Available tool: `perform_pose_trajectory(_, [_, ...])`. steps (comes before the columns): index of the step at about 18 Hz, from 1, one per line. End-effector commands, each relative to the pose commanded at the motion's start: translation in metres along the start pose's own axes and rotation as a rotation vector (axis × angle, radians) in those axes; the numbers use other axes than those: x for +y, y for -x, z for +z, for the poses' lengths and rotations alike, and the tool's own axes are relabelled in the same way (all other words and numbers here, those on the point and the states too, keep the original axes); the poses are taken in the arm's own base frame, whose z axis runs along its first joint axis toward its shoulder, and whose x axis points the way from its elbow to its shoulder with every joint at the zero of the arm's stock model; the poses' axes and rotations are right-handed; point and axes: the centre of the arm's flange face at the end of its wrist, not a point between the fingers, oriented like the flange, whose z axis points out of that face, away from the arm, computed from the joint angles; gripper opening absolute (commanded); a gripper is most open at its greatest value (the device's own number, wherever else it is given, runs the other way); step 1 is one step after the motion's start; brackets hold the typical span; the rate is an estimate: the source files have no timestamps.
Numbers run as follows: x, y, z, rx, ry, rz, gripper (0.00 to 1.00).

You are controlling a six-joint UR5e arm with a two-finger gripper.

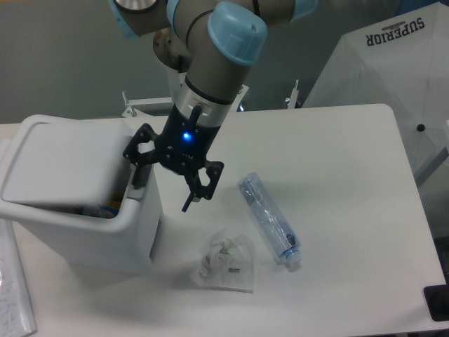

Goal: Open the trash can

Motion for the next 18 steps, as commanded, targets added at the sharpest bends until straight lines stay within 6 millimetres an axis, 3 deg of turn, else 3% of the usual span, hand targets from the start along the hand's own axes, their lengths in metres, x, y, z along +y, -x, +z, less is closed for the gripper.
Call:
perform_pose_trajectory(8, [-0.014, 0.003, -0.024, -0.024, -0.043, -0.021, 1.0])
perform_pose_trajectory(12, [-0.019, 0.03, -0.056, -0.084, -0.083, -0.03, 1.0])
perform_pose_trajectory(15, [-0.019, 0.052, -0.069, -0.142, -0.13, -0.003, 1.0])
perform_pose_trajectory(18, [-0.019, 0.071, -0.058, -0.167, -0.151, 0.027, 1.0])
